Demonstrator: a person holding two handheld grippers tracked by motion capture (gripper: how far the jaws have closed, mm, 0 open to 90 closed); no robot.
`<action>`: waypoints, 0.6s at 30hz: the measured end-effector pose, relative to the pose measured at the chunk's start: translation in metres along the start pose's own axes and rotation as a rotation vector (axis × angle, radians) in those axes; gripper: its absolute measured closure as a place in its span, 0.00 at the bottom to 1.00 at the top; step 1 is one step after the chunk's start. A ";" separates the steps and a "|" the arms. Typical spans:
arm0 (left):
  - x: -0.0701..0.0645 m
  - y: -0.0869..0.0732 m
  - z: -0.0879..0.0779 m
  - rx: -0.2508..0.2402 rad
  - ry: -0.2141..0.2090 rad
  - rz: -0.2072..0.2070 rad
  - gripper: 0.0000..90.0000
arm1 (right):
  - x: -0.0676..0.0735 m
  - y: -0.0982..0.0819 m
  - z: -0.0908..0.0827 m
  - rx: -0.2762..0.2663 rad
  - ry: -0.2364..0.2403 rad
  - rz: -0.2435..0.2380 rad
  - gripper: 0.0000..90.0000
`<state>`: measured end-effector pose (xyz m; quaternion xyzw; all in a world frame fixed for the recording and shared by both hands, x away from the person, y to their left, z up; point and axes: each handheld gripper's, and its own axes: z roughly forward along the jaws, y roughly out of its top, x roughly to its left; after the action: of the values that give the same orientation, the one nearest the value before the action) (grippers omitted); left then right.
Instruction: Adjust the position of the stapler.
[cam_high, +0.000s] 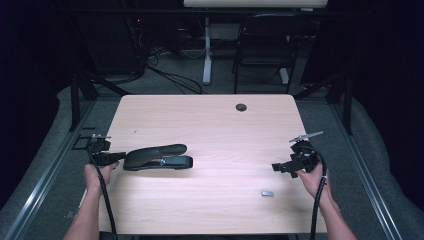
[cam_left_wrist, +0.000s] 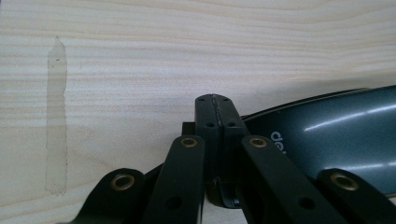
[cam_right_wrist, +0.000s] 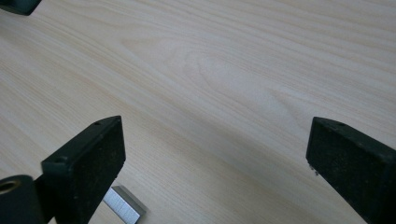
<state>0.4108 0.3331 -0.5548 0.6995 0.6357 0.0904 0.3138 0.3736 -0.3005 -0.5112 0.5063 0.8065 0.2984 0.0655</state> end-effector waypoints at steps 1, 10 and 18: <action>-0.001 0.000 0.000 -0.004 0.001 0.002 1.00 | 0.000 0.000 0.000 0.004 0.001 -0.001 0.05; -0.013 0.001 0.003 0.012 -0.016 0.059 1.00 | 0.002 0.001 0.003 0.015 0.008 -0.006 0.05; -0.027 0.004 0.008 0.029 -0.027 0.114 1.00 | 0.003 0.000 0.006 0.012 0.012 -0.004 0.05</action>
<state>0.4131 0.3046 -0.5515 0.7401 0.5917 0.0894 0.3066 0.3748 -0.2959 -0.5151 0.5033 0.8095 0.2965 0.0584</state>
